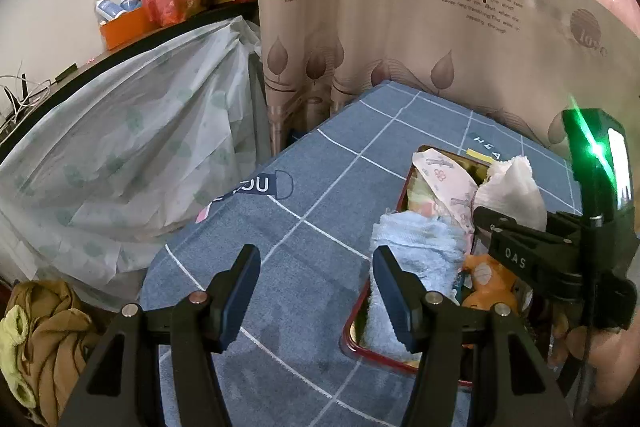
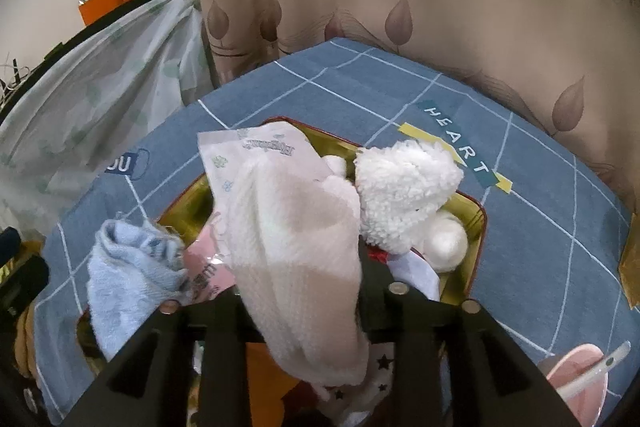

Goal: Organize soft objects
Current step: 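Lower the white knit sock into the tray and open the right gripper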

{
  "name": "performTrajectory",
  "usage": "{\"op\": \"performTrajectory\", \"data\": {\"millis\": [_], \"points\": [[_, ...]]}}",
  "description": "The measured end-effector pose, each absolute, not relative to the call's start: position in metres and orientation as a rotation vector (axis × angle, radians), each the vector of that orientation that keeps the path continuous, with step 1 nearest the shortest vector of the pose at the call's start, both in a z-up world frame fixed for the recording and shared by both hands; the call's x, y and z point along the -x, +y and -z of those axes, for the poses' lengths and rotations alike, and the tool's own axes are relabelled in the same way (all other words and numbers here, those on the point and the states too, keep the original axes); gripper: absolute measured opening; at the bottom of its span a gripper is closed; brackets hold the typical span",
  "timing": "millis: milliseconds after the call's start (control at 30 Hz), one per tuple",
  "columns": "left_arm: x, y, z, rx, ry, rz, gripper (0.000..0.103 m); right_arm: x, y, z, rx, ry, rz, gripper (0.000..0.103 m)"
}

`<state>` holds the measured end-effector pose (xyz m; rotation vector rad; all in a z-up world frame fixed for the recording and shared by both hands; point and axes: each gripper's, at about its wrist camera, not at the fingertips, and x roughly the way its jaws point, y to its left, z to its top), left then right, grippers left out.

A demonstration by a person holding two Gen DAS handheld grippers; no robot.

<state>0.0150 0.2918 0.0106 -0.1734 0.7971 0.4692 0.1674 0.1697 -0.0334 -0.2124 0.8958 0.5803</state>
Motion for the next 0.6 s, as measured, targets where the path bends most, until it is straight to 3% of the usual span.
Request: {"op": "performTrajectory", "data": {"millis": [100, 600], "points": [[-0.015, 0.29, -0.01, 0.167, 0.795, -0.473, 0.06, -0.159, 0.167, 0.022, 0.218, 0.856, -0.564, 0.068], [-0.016, 0.283, -0.009, 0.147, 0.797, -0.451, 0.06, -0.085, 0.098, -0.025, 0.101, 0.782, -0.52, 0.092]]}}
